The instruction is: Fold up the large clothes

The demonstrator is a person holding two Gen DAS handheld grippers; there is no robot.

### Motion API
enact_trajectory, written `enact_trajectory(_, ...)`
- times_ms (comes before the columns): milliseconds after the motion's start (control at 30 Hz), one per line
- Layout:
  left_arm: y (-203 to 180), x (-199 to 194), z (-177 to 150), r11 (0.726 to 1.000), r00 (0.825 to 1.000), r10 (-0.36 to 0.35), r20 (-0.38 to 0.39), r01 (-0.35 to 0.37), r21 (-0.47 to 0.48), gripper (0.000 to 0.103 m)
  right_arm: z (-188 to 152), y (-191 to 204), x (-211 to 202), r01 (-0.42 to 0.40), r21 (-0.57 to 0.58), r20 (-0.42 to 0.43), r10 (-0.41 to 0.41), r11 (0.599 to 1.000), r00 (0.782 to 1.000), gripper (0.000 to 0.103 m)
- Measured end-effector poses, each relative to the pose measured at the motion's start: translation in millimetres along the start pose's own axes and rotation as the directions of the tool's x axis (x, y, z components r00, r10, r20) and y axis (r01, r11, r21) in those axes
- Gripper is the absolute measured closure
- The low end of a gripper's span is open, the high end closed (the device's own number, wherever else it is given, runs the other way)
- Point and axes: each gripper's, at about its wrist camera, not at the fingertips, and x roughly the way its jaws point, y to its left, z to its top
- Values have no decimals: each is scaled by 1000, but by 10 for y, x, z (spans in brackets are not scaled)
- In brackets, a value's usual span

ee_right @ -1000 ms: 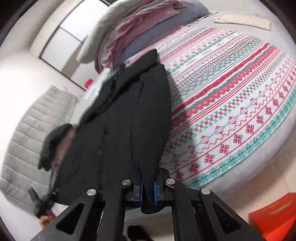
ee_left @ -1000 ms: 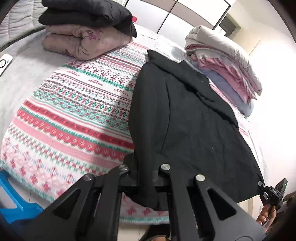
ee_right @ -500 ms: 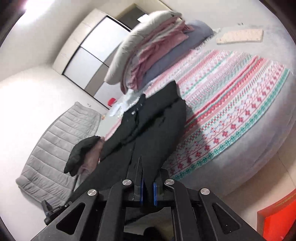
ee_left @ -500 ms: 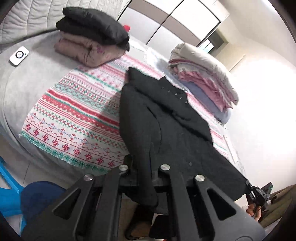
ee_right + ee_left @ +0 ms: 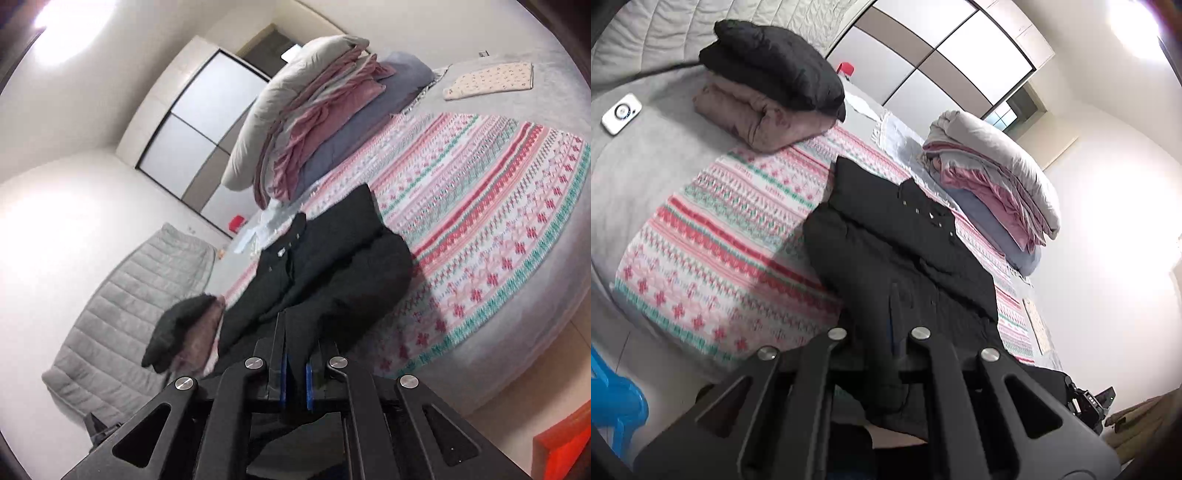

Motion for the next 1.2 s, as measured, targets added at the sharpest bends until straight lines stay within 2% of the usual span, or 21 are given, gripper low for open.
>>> enact_trajectory(200, -101, 258, 313, 1000, 1000, 1, 21, 0, -19, 96, 296, 35, 296, -12, 6, 26, 11, 1000, 1000, 97)
enact_trajectory(567, -452, 1024, 1017, 1000, 999, 0, 51, 2, -25, 96, 934, 27, 1080, -8, 26, 88, 6, 1000, 996, 97)
enact_trajectory(733, -631, 1618, 1468, 999, 998, 34, 58, -34, 0, 96, 1323, 72, 1625, 19, 10, 99, -20, 1000, 995, 97)
enact_trajectory(800, -611, 1995, 1648, 998, 998, 66, 24, -65, -15, 95, 1509, 83, 1941, 35, 4, 98, -35, 999, 995, 97)
enact_trajectory(833, -525, 2284, 1748, 994, 996, 87, -17, -88, -60, 95, 1593, 62, 2123, 60, 9, 95, -61, 998, 994, 97)
enact_trajectory(900, -395, 2645, 1856, 987, 990, 131, -53, -135, -89, 95, 1747, -55, 2560, 111, 42, 63, -113, 993, 992, 97)
enact_trajectory(967, -352, 3045, 1968, 978, 978, 197, -62, -201, -54, 95, 1878, -176, 2926, 161, 72, 30, -163, 984, 986, 97)
enact_trajectory(1000, -379, 3190, 2002, 974, 973, 223, -65, -224, -19, 95, 1971, -222, 3108, 181, 77, 24, -184, 980, 983, 97)
enact_trajectory(1067, -538, 3625, 2063, 952, 955, 283, -86, -268, 149, 94, 2117, -232, 3363, 187, 52, 7, -188, 981, 982, 97)
enact_trajectory(1100, -596, 3860, 2055, 930, 943, 314, -112, -282, 238, 94, 2197, -211, 3549, 222, 6, -15, -222, 975, 975, 97)
enact_trajectory(1133, -574, 4058, 2045, 918, 930, 340, -138, -296, 265, 92, 2248, -207, 3755, 271, -58, -45, -274, 961, 961, 96)
enact_trajectory(1167, -502, 4178, 2034, 921, 923, 347, -164, -302, 247, 90, 2266, -278, 4018, 327, -108, -92, -336, 939, 937, 96)
enact_trajectory(1200, -408, 4261, 2026, 933, 922, 333, -198, -292, 210, 86, 2244, -395, 4178, 364, -101, -137, -375, 926, 917, 95)
